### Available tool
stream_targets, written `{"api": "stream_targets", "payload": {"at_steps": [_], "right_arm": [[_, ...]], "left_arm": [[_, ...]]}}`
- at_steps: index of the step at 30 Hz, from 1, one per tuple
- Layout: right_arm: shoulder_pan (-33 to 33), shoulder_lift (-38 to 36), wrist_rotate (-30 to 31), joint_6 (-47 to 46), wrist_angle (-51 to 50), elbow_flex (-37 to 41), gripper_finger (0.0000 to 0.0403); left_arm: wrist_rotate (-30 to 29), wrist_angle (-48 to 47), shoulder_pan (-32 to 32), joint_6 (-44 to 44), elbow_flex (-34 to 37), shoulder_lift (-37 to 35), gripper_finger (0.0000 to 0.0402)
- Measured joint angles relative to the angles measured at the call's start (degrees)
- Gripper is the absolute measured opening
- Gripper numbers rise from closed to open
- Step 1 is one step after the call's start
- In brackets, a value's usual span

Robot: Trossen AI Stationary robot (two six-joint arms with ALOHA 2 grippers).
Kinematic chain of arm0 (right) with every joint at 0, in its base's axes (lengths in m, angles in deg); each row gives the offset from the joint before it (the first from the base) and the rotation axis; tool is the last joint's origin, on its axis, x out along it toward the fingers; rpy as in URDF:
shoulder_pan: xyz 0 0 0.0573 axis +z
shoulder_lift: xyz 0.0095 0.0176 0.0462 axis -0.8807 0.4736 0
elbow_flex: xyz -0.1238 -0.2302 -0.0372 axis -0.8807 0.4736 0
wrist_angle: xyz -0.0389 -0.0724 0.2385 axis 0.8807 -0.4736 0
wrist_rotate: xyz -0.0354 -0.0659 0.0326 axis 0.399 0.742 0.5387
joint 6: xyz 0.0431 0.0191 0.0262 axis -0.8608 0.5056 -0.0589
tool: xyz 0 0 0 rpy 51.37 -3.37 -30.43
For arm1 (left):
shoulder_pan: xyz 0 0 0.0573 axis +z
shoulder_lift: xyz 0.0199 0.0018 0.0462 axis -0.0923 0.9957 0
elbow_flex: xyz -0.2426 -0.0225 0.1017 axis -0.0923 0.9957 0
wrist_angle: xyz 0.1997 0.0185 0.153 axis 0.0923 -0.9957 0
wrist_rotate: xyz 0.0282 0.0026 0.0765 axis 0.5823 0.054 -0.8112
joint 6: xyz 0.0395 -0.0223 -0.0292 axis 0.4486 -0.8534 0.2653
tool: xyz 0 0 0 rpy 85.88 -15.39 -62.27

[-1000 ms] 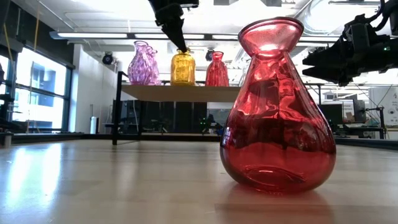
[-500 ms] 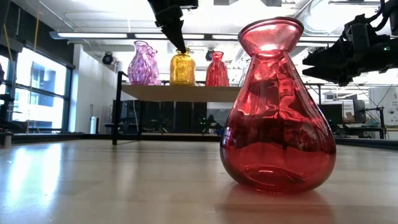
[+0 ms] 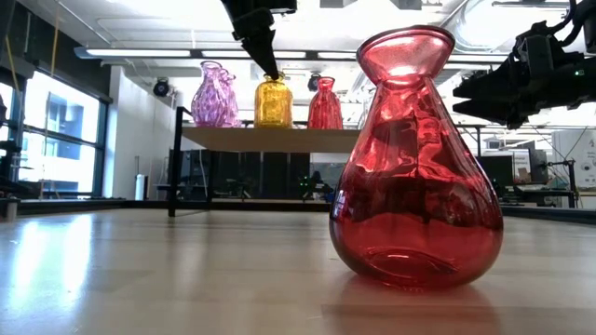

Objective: Sort vases onto shelf
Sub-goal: Put the yellow vase on the shelf and align it with the other yellow vases, then put the transparent vase on the shelf and align it with the other transparent vases

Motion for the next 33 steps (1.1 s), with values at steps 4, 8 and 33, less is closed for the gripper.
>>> {"api": "stream_targets", "payload": {"at_steps": [4,8,33], "right_arm": [[0.02,0.00,0.00,0.00,0.00,0.01,0.0254],[0.00,0.00,0.00,0.00,0.00,0.01,0.0254],[0.00,0.00,0.00,0.00,0.01,-0.01,0.0254]], "left_arm": [[0.00,-0.04,-0.13,0.19,0.00,0.00,0.0140],[0.01,-0.30,-0.52,0.51,-0.22,-0.02,0.0145],[-1.03,-1.44,-2.95,-0.97,-1.62,-9.12,0.0145]]}}
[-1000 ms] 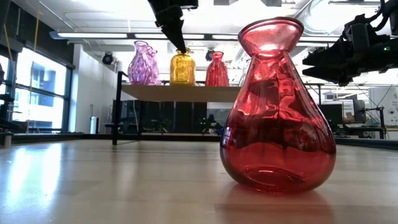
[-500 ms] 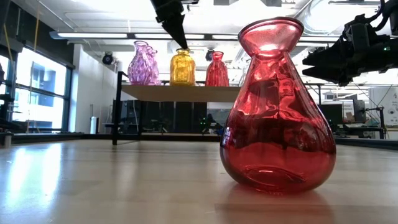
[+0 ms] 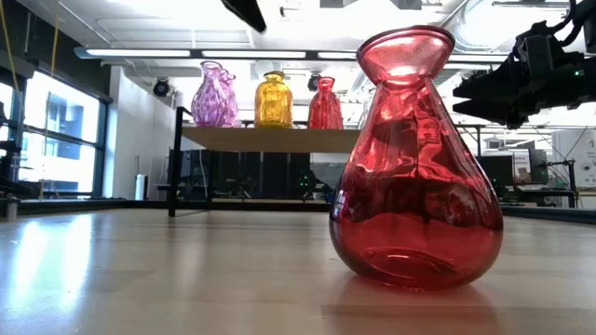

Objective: Sort vases onto shelf
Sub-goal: Put the transparent vase on the shelf and align it with the other transparent vases

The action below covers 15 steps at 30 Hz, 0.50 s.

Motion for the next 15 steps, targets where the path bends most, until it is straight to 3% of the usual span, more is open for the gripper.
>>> {"api": "stream_targets", "payload": {"at_steps": [6,15], "right_arm": [[0.01,0.01,0.00,0.00,-0.01,0.00,0.0254],[0.00,0.02,0.00,0.00,-0.01,0.01,0.0254]], "left_arm": [[0.82,-3.14,-1.40,-8.03,5.15,-8.00,0.0145],[1.66,21.25,-1.59,-9.58,36.69,-36.45,0.0145]]}}
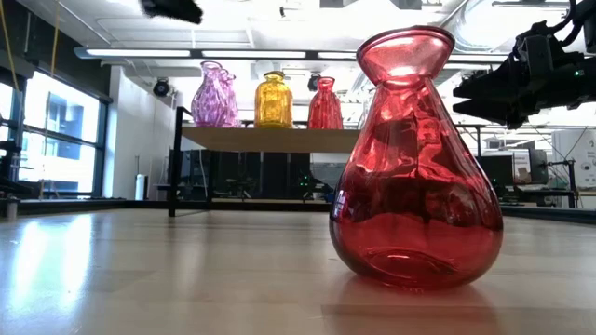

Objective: Sort vases onto shelf
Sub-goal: Put the transparent vase on the shelf and align it with the other transparent vases

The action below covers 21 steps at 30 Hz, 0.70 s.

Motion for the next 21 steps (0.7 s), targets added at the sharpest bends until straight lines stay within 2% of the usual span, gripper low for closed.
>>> {"api": "stream_targets", "payload": {"at_steps": [6,11,15,21], "right_arm": [[0.01,-0.01,0.00,0.00,0.02,0.00,0.0254],[0.00,-0.02,0.00,0.00,0.00,-0.02,0.0254],[0.01,-0.02,0.00,0.00,0.01,0.00,0.0254],[0.01,-0.01,0.00,0.00,0.02,0.00,0.0254]], "left_arm": [[-0.56,20.85,-2.02,0.86,22.66,-19.02,0.0145],[-1.22,36.30,-3.48,4.77,37.67,-29.38,0.0145],[-0.81,40.98,-4.15,5.44,45.19,-34.59,0.0145],[1.11,42.80,-4.67,5.47,51.46,-40.83,0.0145]]}}
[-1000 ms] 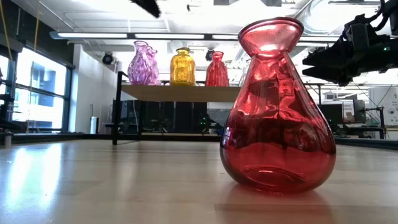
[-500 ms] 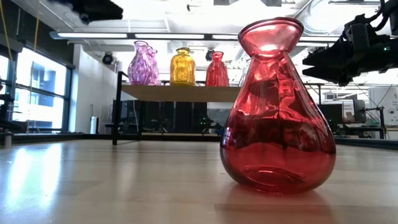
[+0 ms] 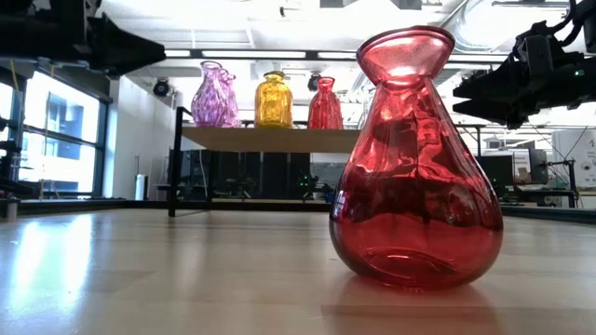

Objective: Sort vases onto shelf
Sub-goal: Put the transparent vase on the shelf and align it with the other transparent vases

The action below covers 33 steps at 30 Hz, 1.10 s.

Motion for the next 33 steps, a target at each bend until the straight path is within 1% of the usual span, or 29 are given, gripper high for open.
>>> {"api": "stream_targets", "payload": {"at_steps": [5,8,11,14,18,21,25,29,33], "right_arm": [[0.00,-0.01,0.00,0.00,0.00,0.00,0.0254],[-0.01,0.00,0.00,0.00,0.00,-0.01,0.0254],[-0.01,-0.01,0.00,0.00,0.00,0.00,0.0254],[-0.01,0.00,0.00,0.00,-0.01,-0.01,0.0254],[-0.01,-0.01,0.00,0.00,0.00,-0.02,0.0254],[0.00,-0.01,-0.01,0.00,-0.01,0.00,0.0254],[0.00,-0.01,0.00,0.00,-0.01,0.00,0.0254],[0.01,-0.01,0.00,0.00,0.00,0.00,0.0254],[0.00,-0.01,0.00,0.00,-0.02,0.00,0.0254]], "left_arm": [[1.64,1.69,0.00,-0.50,3.14,-2.71,0.0145],[2.97,1.21,-0.06,-3.78,3.27,-2.79,0.0145],[3.17,-5.67,-1.50,-7.59,-0.36,-2.03,0.0145],[2.18,-13.81,-3.92,-8.22,-6.58,1.06,0.0145],[0.05,-25.41,-7.38,-7.56,-17.21,7.98,0.0145],[-0.10,-36.80,-10.48,-9.93,-25.44,15.82,0.0145],[0.24,-49.56,-15.59,-13.58,-35.21,26.38,0.0145],[0.32,-58.25,-20.61,-18.29,-42.66,34.70,0.0145],[1.07,-64.95,-26.11,-26.74,-48.05,41.70,0.0145]]}}
